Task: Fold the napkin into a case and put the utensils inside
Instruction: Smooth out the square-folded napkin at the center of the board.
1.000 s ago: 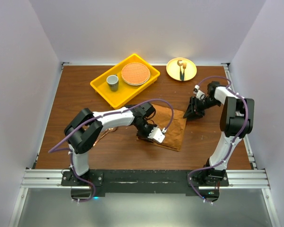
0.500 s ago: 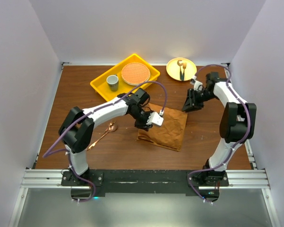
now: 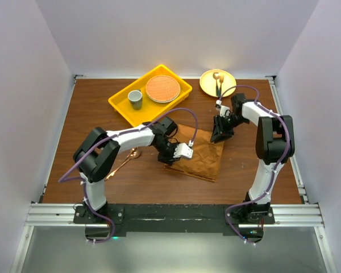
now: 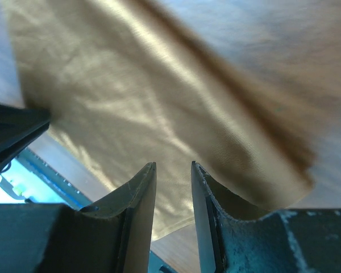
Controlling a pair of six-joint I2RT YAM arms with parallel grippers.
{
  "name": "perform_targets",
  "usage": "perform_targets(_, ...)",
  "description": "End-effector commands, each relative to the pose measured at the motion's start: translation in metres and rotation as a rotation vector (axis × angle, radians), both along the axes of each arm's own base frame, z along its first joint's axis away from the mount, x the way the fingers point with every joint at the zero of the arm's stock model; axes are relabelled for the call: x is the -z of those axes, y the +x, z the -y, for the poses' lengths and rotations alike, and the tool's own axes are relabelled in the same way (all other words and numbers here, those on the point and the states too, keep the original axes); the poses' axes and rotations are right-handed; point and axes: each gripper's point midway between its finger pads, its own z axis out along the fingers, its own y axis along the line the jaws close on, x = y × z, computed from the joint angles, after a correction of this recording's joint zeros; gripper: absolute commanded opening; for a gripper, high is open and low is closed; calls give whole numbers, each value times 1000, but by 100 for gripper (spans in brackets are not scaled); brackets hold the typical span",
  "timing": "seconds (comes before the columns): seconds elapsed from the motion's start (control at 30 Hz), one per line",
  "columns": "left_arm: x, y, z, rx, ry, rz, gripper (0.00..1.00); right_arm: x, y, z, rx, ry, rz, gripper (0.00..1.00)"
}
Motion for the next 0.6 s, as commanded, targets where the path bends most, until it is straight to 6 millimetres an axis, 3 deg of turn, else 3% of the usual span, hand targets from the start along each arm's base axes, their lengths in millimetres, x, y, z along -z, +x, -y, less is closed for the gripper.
perform_targets(0.0,7,-4,5,-3,-2,7,27,6,12,4,23,-20,24,36)
perform_targets(0.13,15,-10,3,9,19,12,27,-12,11,-6,2,53,40,38)
perform_targets(0.33,20,-18,-1,34,37,33,27,-50,33,-23,47,150,125,38)
perform_targets(0.47,24,-21,-2,39,52,40,27,-50,43,-33,61,167,140,39)
perform_targets(0.57,24,-20,-2,40,53,46,27,-37,49,-37,71,142,137,39)
